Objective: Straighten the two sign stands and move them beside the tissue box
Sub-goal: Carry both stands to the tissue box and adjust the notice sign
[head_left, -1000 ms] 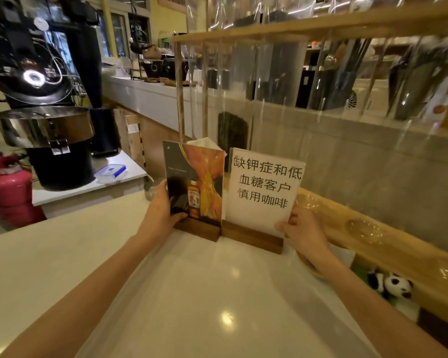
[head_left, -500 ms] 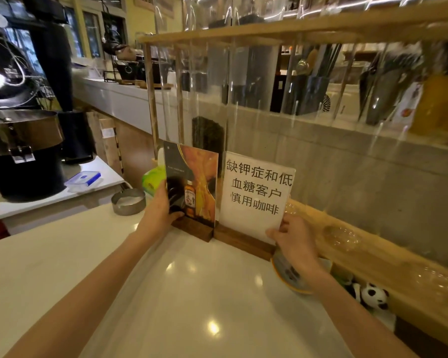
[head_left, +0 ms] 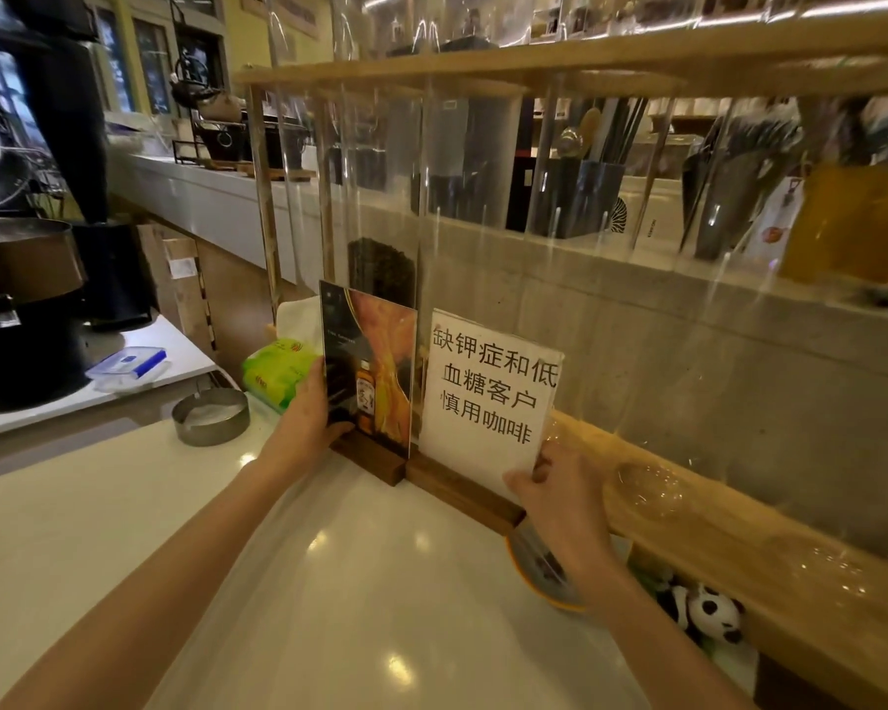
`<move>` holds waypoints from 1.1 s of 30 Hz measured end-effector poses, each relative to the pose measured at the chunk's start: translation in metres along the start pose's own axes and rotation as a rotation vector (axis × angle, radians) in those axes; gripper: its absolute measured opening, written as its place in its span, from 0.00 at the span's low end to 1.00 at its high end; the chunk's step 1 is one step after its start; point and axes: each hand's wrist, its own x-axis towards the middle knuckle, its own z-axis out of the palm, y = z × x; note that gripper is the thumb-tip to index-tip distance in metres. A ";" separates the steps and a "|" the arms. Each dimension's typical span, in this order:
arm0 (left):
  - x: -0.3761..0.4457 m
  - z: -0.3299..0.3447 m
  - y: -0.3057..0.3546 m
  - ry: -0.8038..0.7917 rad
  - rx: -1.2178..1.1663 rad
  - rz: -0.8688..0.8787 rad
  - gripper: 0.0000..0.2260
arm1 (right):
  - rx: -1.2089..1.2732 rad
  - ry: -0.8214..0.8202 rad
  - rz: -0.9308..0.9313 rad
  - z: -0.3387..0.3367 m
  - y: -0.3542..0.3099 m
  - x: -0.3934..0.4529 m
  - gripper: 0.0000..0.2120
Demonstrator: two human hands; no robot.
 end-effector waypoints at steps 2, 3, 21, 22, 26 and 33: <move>-0.001 0.001 0.001 0.011 0.006 0.002 0.43 | 0.005 -0.002 -0.007 0.000 0.001 0.002 0.16; -0.002 0.002 0.001 0.016 0.011 -0.003 0.43 | 0.006 -0.006 -0.013 0.000 0.002 0.003 0.16; -0.042 -0.005 0.042 -0.148 0.167 -0.197 0.14 | -0.194 -0.045 -0.671 -0.045 -0.137 0.057 0.13; -0.043 -0.004 0.040 -0.134 0.162 -0.211 0.14 | -0.255 -0.092 -0.709 -0.039 -0.146 0.064 0.12; -0.049 0.003 0.036 -0.106 0.114 -0.210 0.11 | -0.414 -0.201 -0.837 -0.010 -0.171 0.083 0.12; -0.054 0.011 0.034 -0.049 0.035 -0.209 0.12 | -0.529 -0.392 -0.706 0.024 -0.179 0.104 0.17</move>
